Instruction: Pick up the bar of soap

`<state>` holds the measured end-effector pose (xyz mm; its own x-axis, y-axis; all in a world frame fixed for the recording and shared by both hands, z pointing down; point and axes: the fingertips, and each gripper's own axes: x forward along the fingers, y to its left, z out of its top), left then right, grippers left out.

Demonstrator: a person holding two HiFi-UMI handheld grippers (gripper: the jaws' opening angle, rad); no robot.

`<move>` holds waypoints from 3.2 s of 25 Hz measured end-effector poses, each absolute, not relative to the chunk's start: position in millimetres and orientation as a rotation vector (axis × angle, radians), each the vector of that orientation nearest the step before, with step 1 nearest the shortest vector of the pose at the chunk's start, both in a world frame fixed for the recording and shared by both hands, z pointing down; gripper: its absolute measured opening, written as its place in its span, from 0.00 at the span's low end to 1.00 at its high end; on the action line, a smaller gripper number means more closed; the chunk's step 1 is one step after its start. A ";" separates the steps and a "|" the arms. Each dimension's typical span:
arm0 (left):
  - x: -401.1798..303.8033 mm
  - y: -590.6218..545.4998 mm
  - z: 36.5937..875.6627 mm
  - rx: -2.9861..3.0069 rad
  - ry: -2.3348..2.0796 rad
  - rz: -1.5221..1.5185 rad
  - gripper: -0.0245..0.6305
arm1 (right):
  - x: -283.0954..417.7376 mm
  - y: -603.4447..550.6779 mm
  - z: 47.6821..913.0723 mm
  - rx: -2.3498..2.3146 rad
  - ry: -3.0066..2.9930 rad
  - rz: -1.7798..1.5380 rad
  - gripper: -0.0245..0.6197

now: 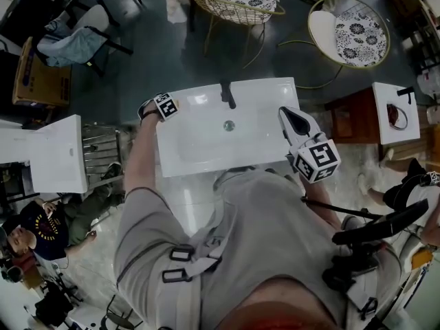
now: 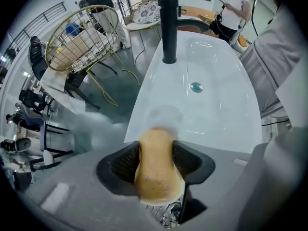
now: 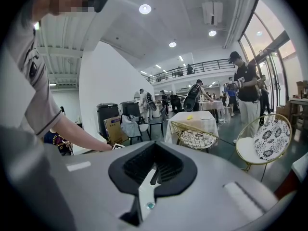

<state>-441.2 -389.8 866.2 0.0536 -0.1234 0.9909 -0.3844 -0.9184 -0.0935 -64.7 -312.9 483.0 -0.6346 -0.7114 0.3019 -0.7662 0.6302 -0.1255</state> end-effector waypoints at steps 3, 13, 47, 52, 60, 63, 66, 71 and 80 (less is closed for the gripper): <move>-444.6 -393.5 864.7 2.123 -0.547 1.946 0.35 | -68.0 -313.4 481.0 1.202 -2.637 0.351 0.04; -452.5 -406.1 835.0 2.153 -0.867 1.585 0.34 | -62.4 -313.0 478.9 1.221 -2.643 0.347 0.04; -448.9 -469.3 817.0 1.999 -1.193 1.147 0.17 | -55.6 -299.3 492.5 1.177 -2.619 0.361 0.04; -399.7 -462.3 838.5 2.149 -0.648 1.710 0.24 | -47.1 -302.2 497.5 1.226 -2.580 0.394 0.04; -369.6 -447.5 877.0 2.051 0.031 2.388 0.37 | -35.1 -313.4 500.8 1.293 -2.548 0.422 0.04; -370.8 -448.5 878.2 2.013 0.056 2.388 0.38 | -31.8 -315.4 499.9 1.314 -2.548 0.427 0.04; -375.1 -449.0 873.9 2.005 0.064 2.392 0.38 | -27.9 -315.7 500.2 1.331 -2.545 0.428 0.04; -378.2 -440.5 881.6 2.007 0.093 2.411 0.38 | -29.5 -314.9 502.9 1.324 -2.540 0.437 0.04; -367.4 -442.2 900.1 2.089 0.012 2.399 0.37 | -26.0 -312.4 506.8 1.323 -2.519 0.443 0.04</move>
<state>-367.4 -442.2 900.1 -0.1370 -0.0252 0.9902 0.0350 -0.9992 -0.0206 -26.0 -312.4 506.8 -0.5510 -0.7501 0.3657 -0.8298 0.5387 -0.1454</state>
